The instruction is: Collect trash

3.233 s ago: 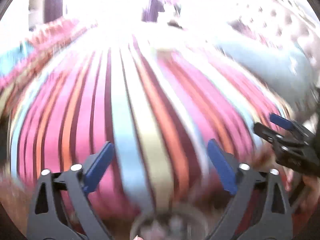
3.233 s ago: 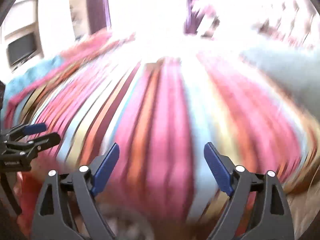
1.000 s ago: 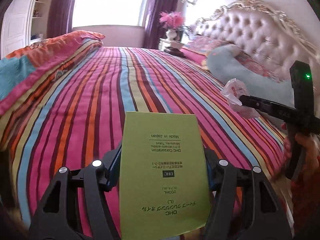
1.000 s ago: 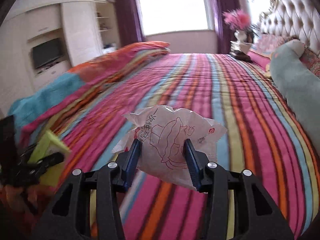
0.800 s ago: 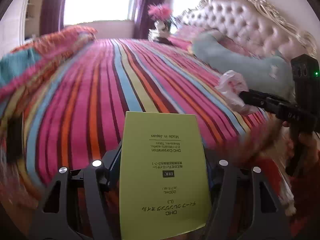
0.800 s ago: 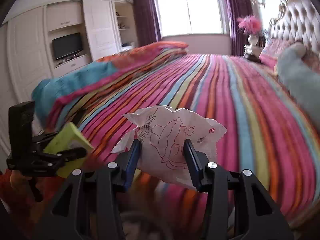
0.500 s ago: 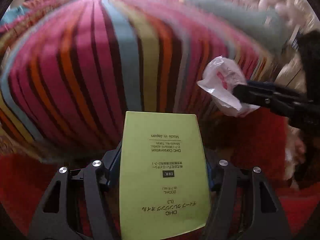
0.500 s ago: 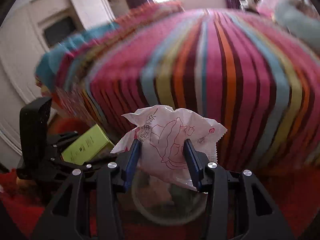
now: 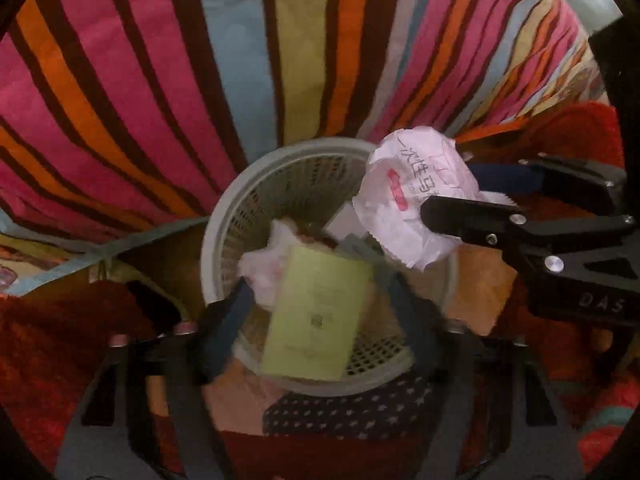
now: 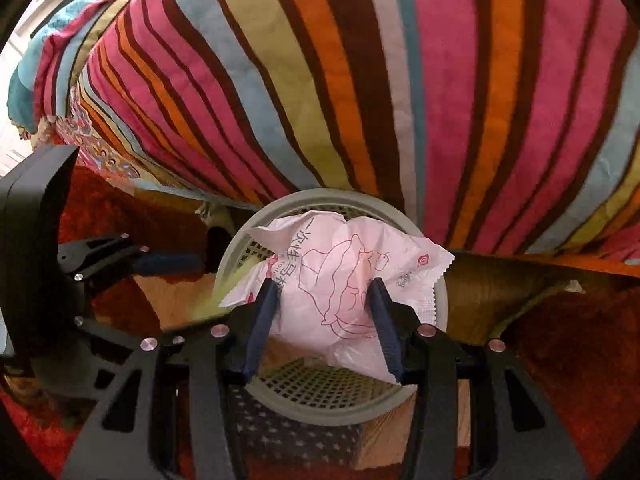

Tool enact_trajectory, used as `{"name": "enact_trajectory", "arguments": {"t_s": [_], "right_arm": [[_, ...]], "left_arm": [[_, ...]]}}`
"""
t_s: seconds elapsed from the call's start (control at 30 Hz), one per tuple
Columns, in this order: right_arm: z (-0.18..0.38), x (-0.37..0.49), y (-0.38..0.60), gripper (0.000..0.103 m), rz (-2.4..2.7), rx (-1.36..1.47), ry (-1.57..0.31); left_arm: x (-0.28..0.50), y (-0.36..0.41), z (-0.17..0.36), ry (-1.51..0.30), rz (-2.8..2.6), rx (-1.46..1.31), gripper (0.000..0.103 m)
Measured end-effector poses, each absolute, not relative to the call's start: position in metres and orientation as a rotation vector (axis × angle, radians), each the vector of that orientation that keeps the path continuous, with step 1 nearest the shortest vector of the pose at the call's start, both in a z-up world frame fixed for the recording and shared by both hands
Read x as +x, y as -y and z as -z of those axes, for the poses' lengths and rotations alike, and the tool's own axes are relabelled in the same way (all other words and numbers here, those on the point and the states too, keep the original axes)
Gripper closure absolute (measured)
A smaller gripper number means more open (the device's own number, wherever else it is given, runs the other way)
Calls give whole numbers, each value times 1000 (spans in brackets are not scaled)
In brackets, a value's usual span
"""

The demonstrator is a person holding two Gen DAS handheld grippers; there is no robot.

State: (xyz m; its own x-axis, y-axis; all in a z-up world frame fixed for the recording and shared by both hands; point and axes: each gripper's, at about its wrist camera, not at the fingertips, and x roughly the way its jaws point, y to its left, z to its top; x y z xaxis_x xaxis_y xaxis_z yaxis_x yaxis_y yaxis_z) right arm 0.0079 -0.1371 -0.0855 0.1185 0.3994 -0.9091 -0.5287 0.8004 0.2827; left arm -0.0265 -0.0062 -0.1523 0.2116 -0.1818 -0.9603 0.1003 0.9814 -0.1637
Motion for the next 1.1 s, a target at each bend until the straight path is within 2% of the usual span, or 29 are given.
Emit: {"name": "enact_trajectory", "arguments": {"t_s": [0.1,0.23,0.37,0.5,0.87,1.1], "right_arm": [[87,11,128,37,-662,-154,-1301],[80,9,133,29,-629,-156,-1270],[76,2,151,15,-598,-145,-1245],[69,0,158,8,-574,-118,-1220],[63,5,173,8,-465,-69,-1205],[39,0,181,8,-423,-62,-1154]], "left_arm": [[-26,5,147,-1314,182,-71,16],[-28,2,138,-1276,159,-79,14],[-28,3,128,-1247,129,-72,14],[-29,3,122,-1229,109,-67,14],[-25,2,103,-1192,77,-76,14],[-26,-4,87,-1174,57,-123,14]]}}
